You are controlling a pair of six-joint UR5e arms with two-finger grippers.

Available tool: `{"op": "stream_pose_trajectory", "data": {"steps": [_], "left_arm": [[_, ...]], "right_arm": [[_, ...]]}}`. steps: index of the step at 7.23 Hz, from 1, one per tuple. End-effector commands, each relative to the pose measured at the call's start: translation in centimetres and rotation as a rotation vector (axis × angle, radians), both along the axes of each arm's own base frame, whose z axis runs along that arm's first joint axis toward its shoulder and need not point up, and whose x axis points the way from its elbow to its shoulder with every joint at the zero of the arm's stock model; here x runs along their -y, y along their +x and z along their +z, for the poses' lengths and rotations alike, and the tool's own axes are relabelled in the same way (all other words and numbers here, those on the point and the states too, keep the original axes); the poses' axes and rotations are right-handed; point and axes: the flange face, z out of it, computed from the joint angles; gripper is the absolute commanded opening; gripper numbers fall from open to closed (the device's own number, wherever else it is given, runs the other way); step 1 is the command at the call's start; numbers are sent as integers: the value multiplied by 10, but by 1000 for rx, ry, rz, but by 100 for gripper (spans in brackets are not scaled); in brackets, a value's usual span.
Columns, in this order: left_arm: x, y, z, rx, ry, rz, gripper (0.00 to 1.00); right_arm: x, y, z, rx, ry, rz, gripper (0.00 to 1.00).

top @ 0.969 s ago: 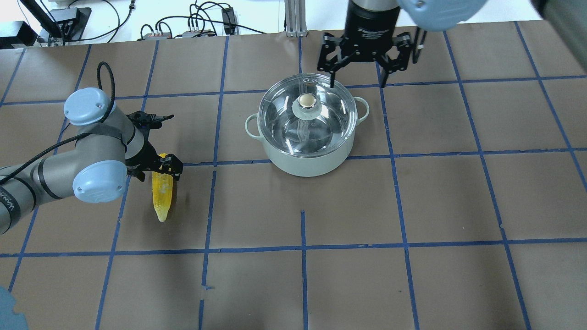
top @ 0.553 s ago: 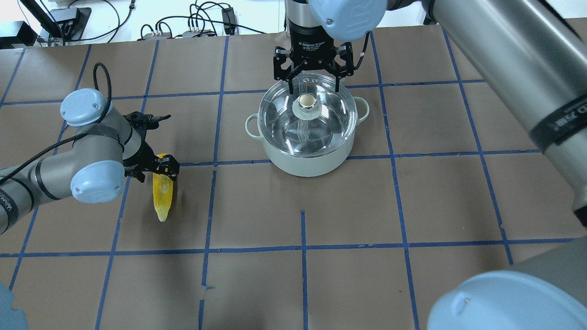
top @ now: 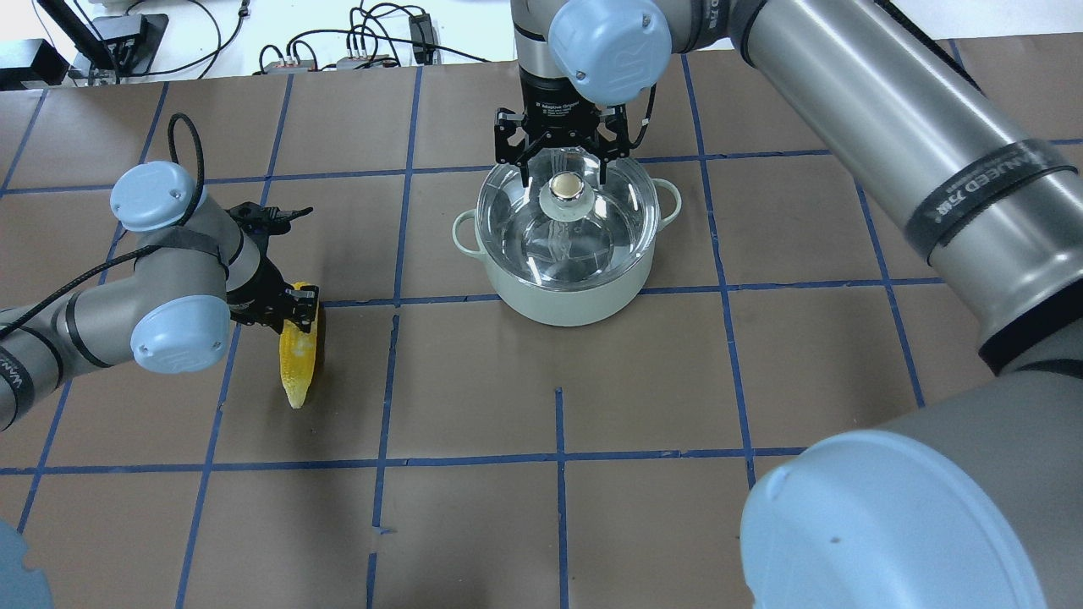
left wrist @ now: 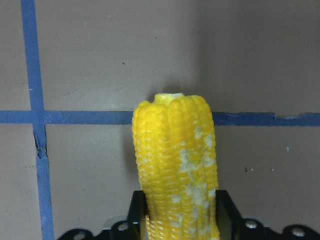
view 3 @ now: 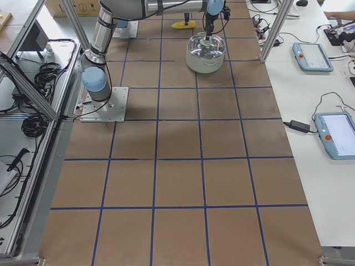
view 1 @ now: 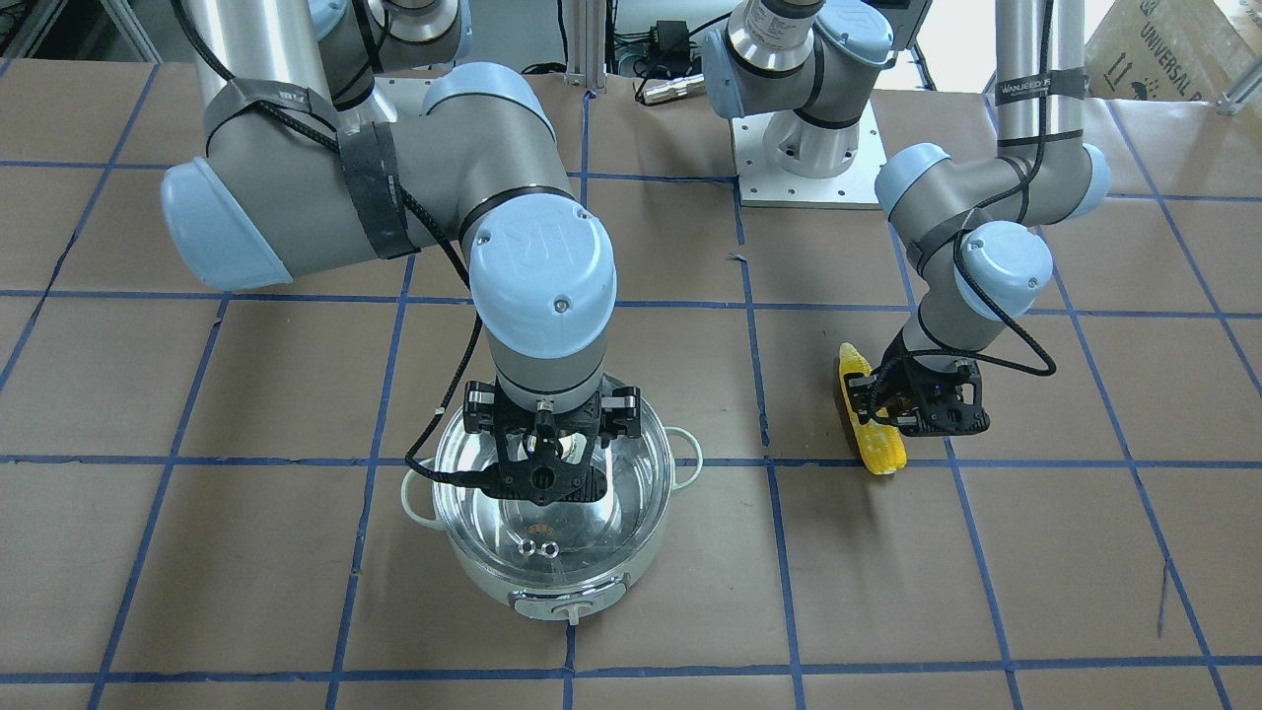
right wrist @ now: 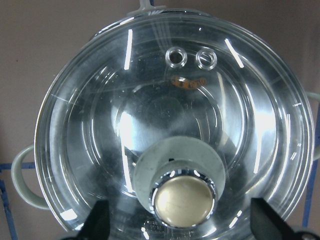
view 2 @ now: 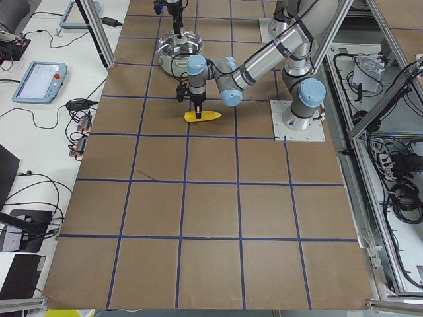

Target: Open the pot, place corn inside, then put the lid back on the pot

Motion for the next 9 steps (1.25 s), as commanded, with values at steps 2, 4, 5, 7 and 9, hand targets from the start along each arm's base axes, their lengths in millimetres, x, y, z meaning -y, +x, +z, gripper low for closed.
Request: {"op": "stream_pose_trajectory", "data": {"steps": [2, 4, 5, 7, 9], "left_arm": [[17, 0, 68, 0, 75, 65, 2], [21, -7, 159, -13, 121, 53, 2], [18, -23, 196, -14, 127, 24, 2], [15, -77, 254, -5, 121, -80, 2], [0, -125, 290, -12, 122, -175, 2]], "right_arm": [[8, -8, -9, 2, 3, -8, 98], [2, -10, -19, -3, 25, -9, 94], [-1, -10, -25, 3, 38, -11, 93], [-1, -9, -24, 16, 40, -14, 50], [-1, -6, -23, 50, 47, -27, 36]]}}
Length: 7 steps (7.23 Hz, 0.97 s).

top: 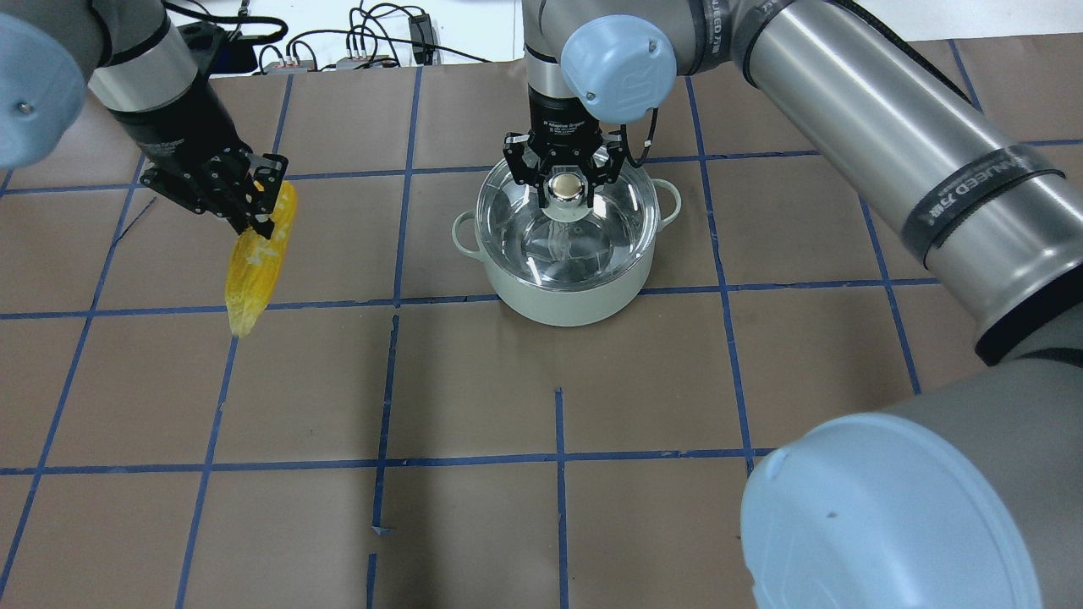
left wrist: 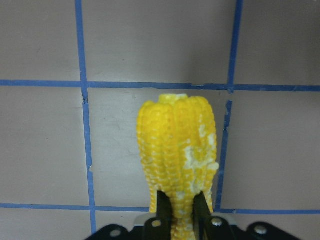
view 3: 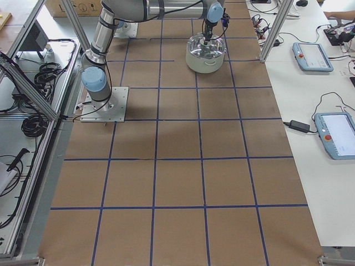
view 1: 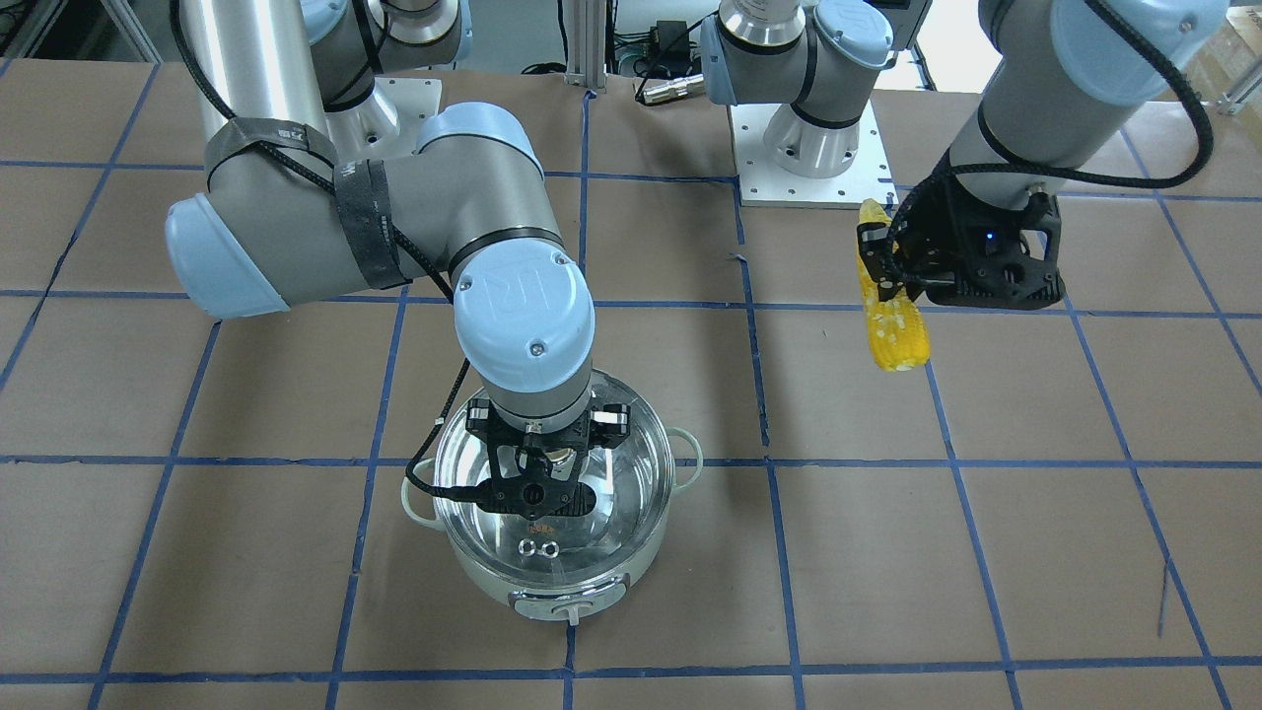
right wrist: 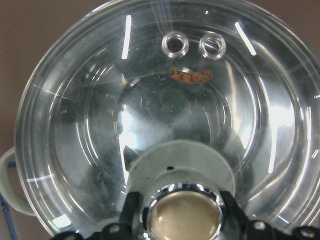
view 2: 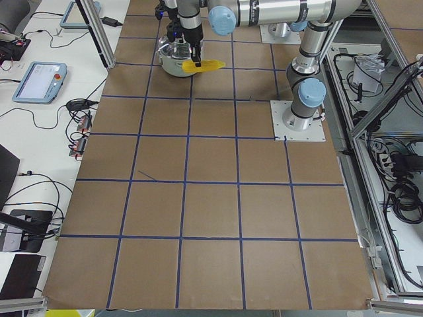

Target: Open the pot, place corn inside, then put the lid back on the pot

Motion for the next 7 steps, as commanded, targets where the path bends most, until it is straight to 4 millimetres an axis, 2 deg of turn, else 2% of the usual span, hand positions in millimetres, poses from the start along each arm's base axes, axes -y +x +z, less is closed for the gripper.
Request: {"op": "stream_pose_trajectory", "data": {"steps": [1, 2, 4, 5, 6, 7], "left_arm": [[-27, -44, 41, -7, -13, -94, 2], [-42, -47, 51, -18, -27, -104, 2], [-49, -48, 55, -46, -36, -156, 2], [-43, -48, 47, -48, -27, -167, 2], [-44, -48, 41, -50, -24, -165, 2], [-48, -51, 36, -80, -55, -162, 2]], "right_arm": [[0, 1, 5, 11, -6, 0, 26], [2, 0, 16, 17, -21, -2, 24], [-3, -8, 61, 20, -39, -8, 24], [0, -28, 80, 21, -52, -29, 24], [15, -71, 93, 24, -75, -21, 22], [32, -125, 89, 28, -59, -8, 20]]}}
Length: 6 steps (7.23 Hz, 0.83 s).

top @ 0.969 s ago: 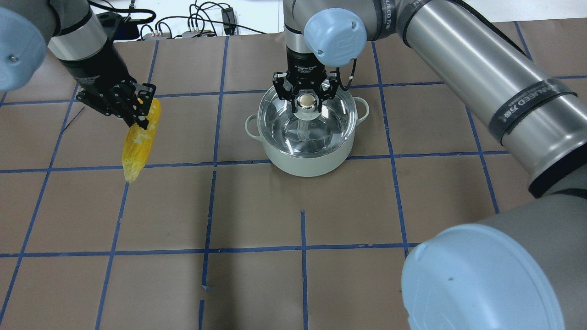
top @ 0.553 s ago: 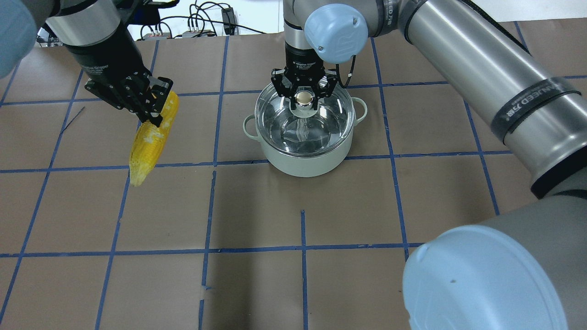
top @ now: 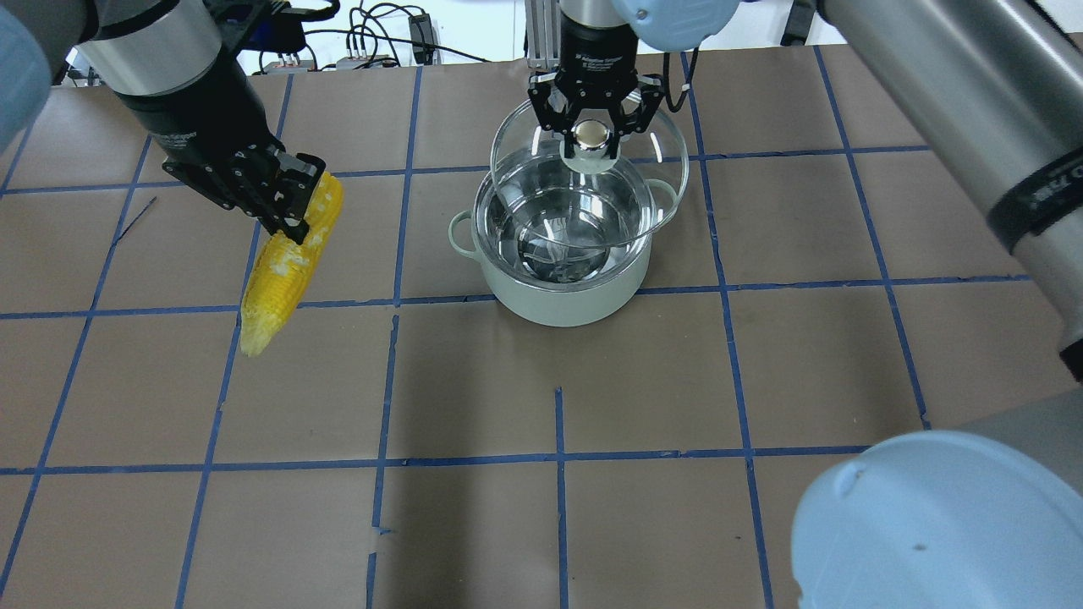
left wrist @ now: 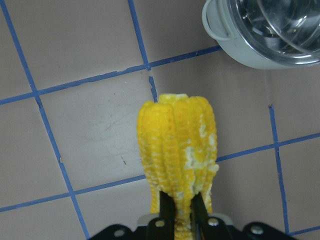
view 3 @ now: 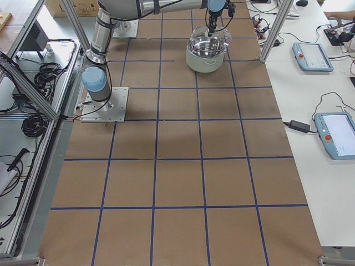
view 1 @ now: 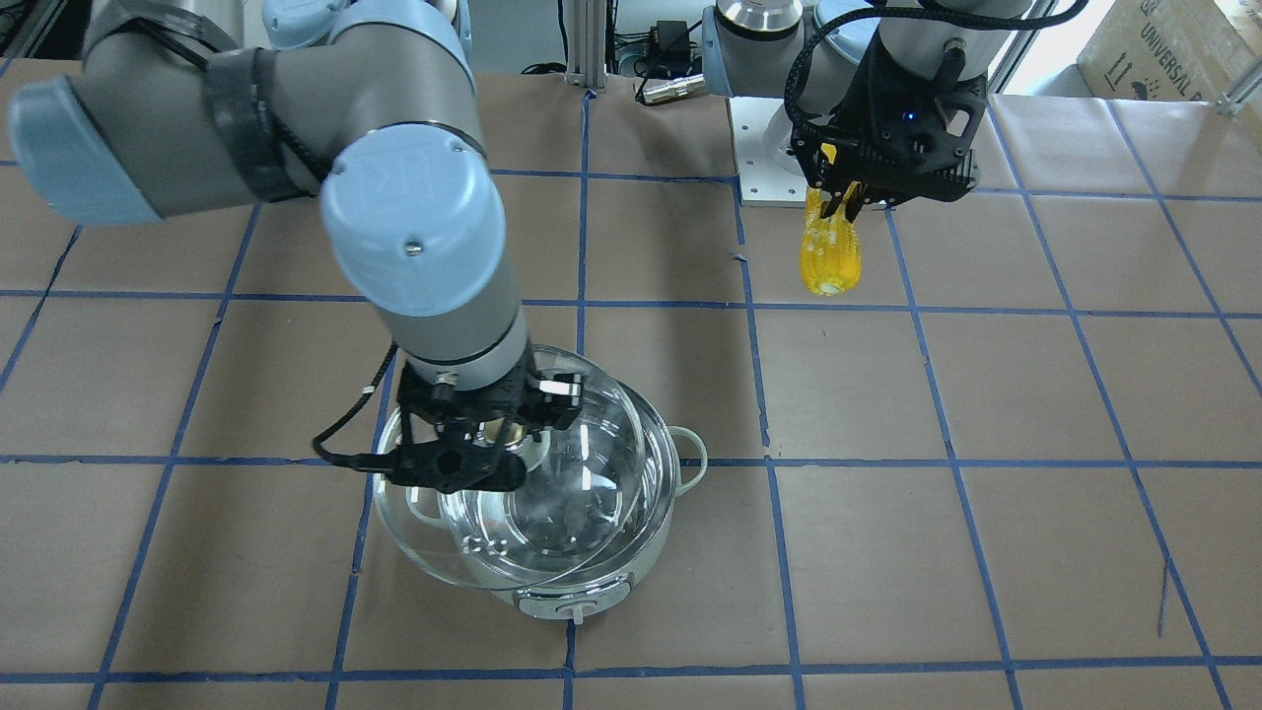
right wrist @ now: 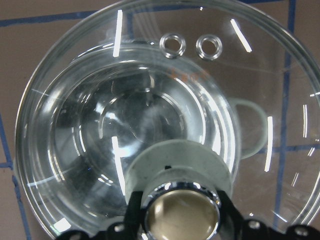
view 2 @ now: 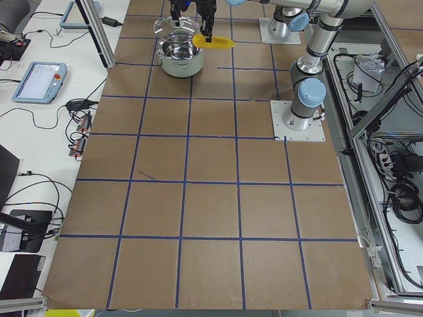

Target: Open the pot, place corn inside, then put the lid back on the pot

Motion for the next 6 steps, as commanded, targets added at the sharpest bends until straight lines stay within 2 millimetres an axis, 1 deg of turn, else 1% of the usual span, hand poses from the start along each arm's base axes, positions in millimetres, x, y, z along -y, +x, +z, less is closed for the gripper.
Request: {"op": "stream_pose_trajectory", "data": {"steps": [1, 2, 3, 4, 5, 6], "left_arm": [[3, -4, -17, -31, -32, 16, 2], [6, -10, -15, -30, -36, 92, 2], [4, -28, -19, -21, -28, 142, 2], [4, -52, -21, -18, -56, 136, 2], [5, -75, -26, -13, -64, 101, 2], [5, -92, -27, -9, -63, 94, 2]], "right_arm": [[30, -119, 2, 14, 34, 37, 18], [40, -171, -1, 23, 47, 43, 17], [46, -207, -8, 28, 57, 46, 17], [48, -225, -14, 36, 64, 77, 17], [47, -225, -17, 37, 70, 82, 17], [46, -225, -21, 40, 77, 82, 17]]}}
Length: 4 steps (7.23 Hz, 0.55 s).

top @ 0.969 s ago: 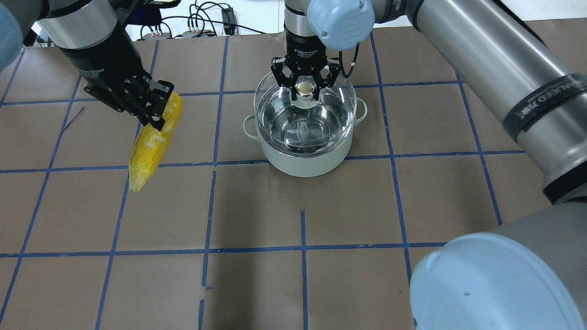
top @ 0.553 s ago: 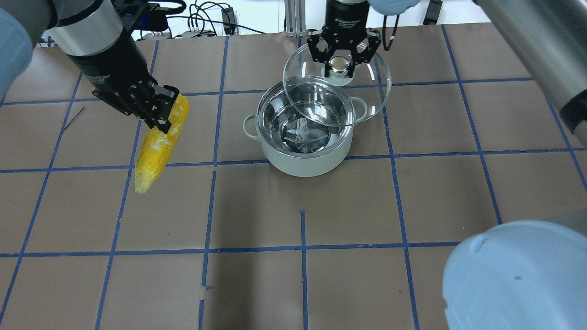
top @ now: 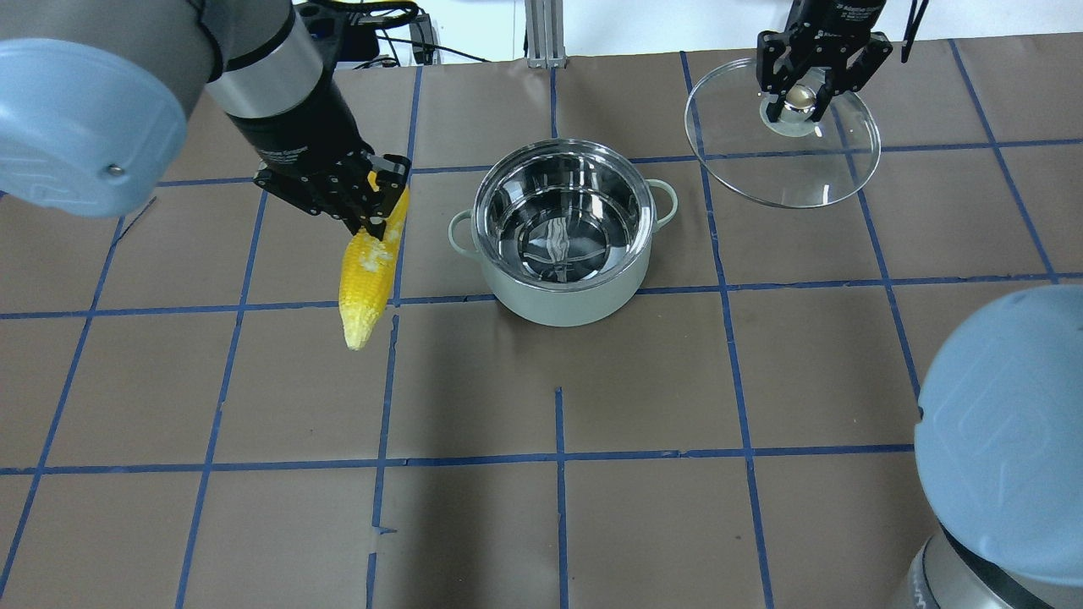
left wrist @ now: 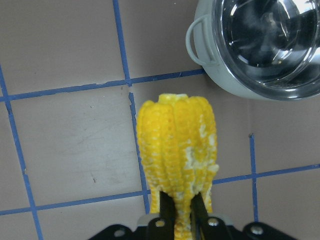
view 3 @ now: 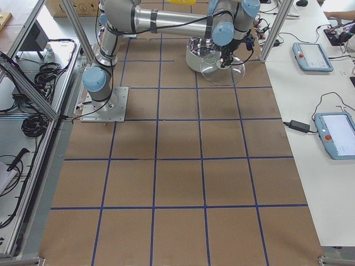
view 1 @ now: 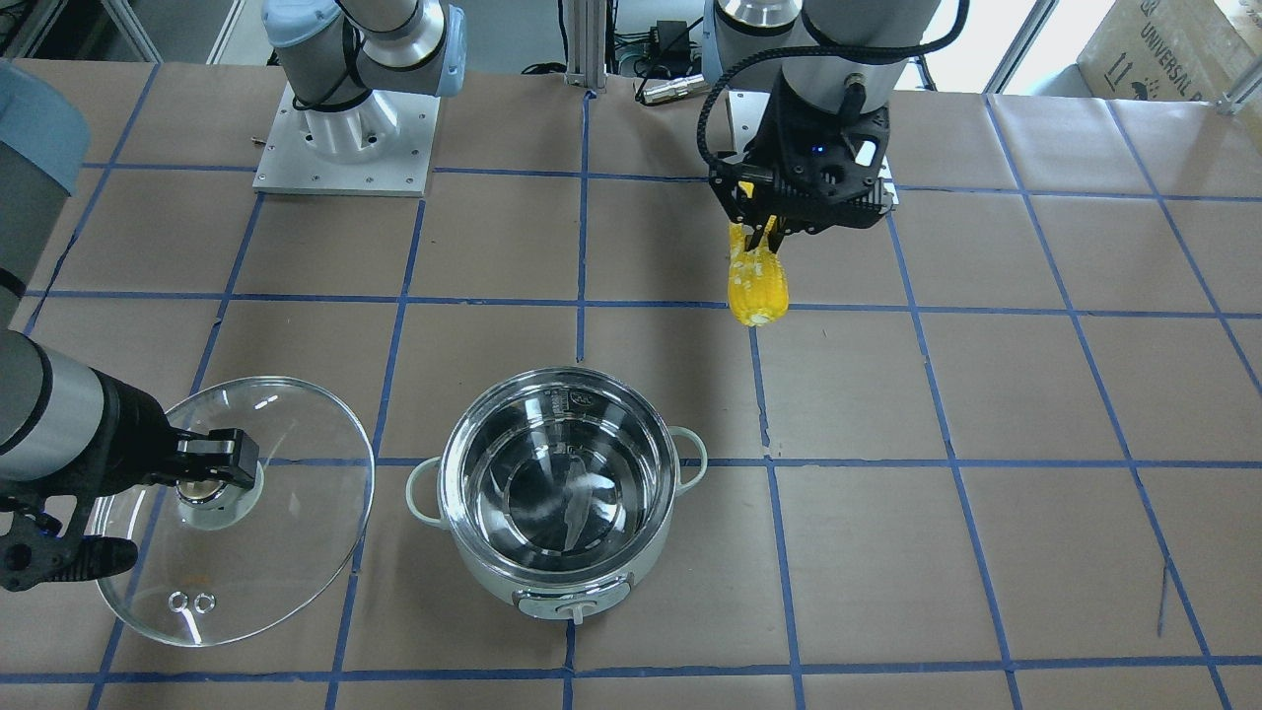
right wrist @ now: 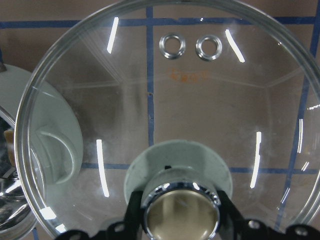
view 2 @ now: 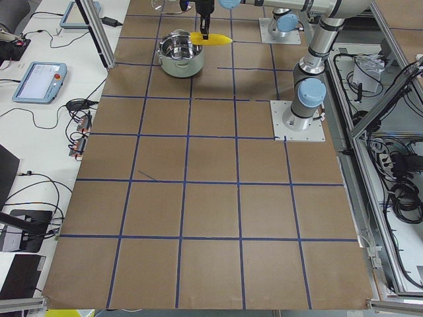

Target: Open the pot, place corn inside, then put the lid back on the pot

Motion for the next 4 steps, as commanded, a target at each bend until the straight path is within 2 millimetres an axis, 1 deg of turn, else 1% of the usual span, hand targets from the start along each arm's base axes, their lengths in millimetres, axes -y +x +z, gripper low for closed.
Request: {"op": "stream_pose_trajectory", "data": {"steps": [1, 2, 4], "left_arm": [[7, -42, -12, 6, -6, 1, 2], [18, -64, -22, 2, -22, 7, 2], [58, -118, -73, -7, -45, 33, 2]], "right_arm": [[-1, -5, -6, 3, 8, 7, 17], [-1, -5, -5, 4, 6, 7, 17], [-1, -6, -4, 4, 5, 7, 17]]}}
